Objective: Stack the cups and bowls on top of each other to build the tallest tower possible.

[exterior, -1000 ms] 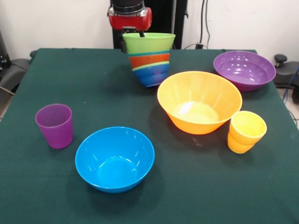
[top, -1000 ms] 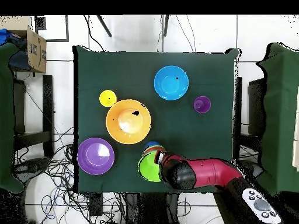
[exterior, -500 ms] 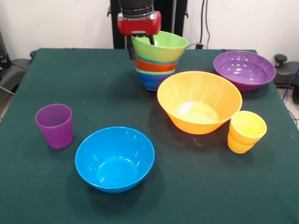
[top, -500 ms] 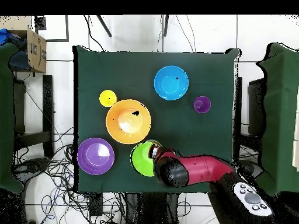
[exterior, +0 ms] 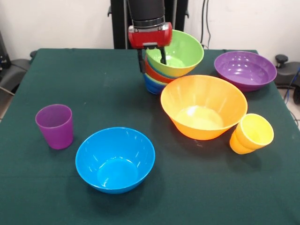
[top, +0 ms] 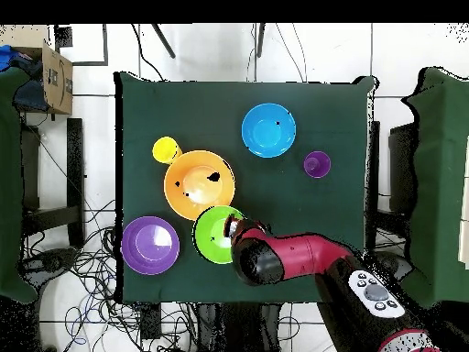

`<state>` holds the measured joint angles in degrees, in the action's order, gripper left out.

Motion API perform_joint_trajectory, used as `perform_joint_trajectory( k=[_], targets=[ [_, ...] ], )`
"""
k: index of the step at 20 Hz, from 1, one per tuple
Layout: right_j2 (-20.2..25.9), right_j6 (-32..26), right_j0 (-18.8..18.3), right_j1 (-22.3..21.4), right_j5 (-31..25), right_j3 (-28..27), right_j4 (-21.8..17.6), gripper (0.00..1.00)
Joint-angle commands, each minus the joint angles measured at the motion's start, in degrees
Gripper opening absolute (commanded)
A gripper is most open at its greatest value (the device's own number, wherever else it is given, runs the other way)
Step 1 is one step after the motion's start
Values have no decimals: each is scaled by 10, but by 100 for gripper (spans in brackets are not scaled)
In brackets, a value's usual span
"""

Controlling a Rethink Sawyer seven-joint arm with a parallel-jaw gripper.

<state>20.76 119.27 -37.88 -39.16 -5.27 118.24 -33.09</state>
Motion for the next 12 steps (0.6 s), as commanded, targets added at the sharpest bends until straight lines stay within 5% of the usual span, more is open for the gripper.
perform_joint_trajectory(
  k=[1, 12],
  targets=[
    [-24, 19, 28, 41, 9, -46, -33, 100],
    [-56, -9, 37, 33, -31, -59, -47, 100]
  ],
)
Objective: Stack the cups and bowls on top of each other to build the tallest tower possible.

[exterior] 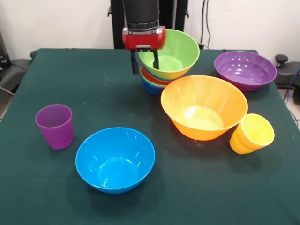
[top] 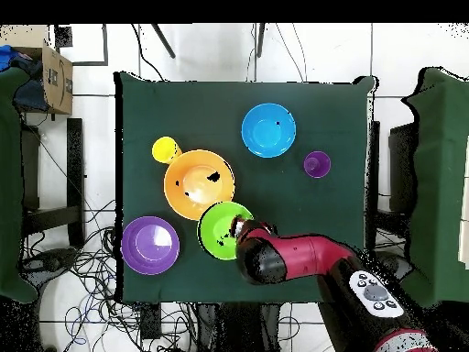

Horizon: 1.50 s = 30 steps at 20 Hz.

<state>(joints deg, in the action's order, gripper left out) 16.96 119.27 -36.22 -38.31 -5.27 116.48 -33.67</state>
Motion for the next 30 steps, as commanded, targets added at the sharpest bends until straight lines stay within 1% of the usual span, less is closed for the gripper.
perform_joint_trajectory(
  k=[1, 3, 7, 10, 15, 21, 23, 25, 30],
  targets=[
    [-17, -10, 19, 22, -34, -41, -41, 100],
    [-20, -12, 24, 15, -42, -41, -41, 100],
    [-25, -11, 27, 12, -27, -41, -48, 100],
    [-30, -4, 30, 20, -14, -37, -49, 100],
    [-29, -5, 28, 31, -19, -35, -46, 100],
    [-20, -5, 19, 28, -22, -21, -41, 100],
    [-12, -8, 13, 27, -33, -15, -35, 100],
    [-5, -10, 7, 19, -48, -4, -25, 100],
    [25, -33, -12, -47, -120, 20, 15, 100]
  ],
)
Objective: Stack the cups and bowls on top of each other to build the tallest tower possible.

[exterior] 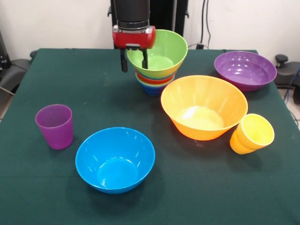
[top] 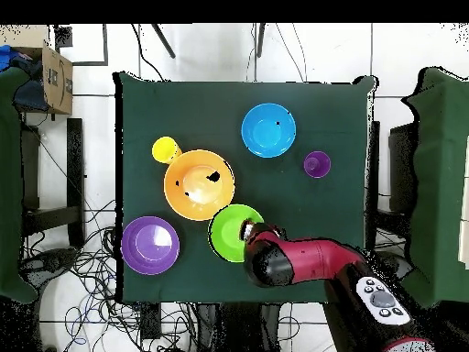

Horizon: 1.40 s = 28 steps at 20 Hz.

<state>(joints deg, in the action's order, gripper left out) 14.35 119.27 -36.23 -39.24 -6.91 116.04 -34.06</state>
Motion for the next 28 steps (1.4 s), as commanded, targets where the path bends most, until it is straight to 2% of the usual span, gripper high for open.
perform_joint_trajectory(
  k=[1, 8, 17, 22, 28],
  targets=[
    [55, -35, -14, -46, -111, 28, 23, 100],
    [89, -47, -34, -83, -161, 44, 49, 100],
    [128, -49, -56, -95, -186, 62, 71, 100],
    [161, -54, -72, -117, -226, 75, 112, 100],
    [174, -37, -65, -150, -250, 92, 149, 100]
  ],
)
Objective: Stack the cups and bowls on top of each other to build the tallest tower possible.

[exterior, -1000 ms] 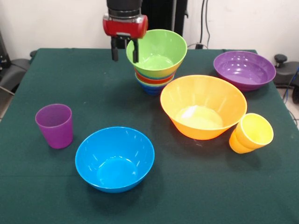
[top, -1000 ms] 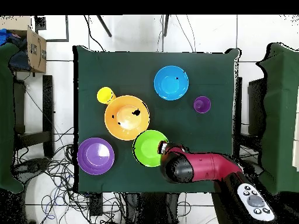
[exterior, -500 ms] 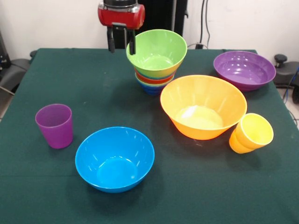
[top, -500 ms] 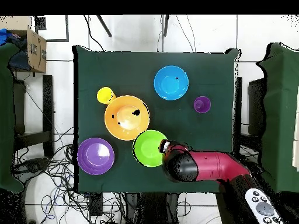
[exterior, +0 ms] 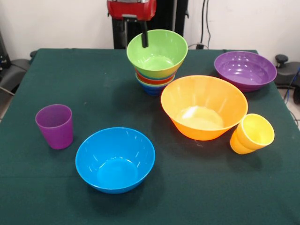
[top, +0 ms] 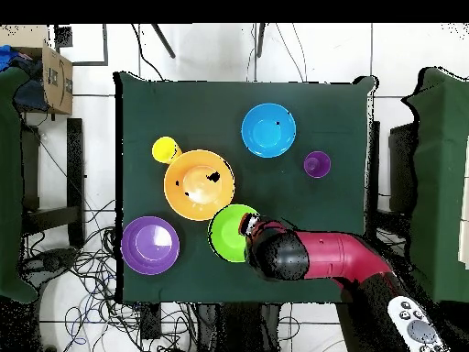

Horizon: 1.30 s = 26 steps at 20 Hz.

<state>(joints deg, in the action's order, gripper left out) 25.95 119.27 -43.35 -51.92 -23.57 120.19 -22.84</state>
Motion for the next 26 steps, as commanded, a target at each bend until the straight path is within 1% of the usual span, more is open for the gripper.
perform_joint_trajectory(
  k=[1, 8, 16, 21, 26],
  targets=[
    [57, -31, 9, -24, -79, 55, 37, 100],
    [31, 3, 37, -19, -52, 62, 25, 100],
    [-29, 47, 84, 14, 7, 57, -22, 100],
    [-61, 59, 108, 34, 41, 51, -34, 100],
    [-95, 61, 133, 50, 49, 34, -46, 100]
  ],
)
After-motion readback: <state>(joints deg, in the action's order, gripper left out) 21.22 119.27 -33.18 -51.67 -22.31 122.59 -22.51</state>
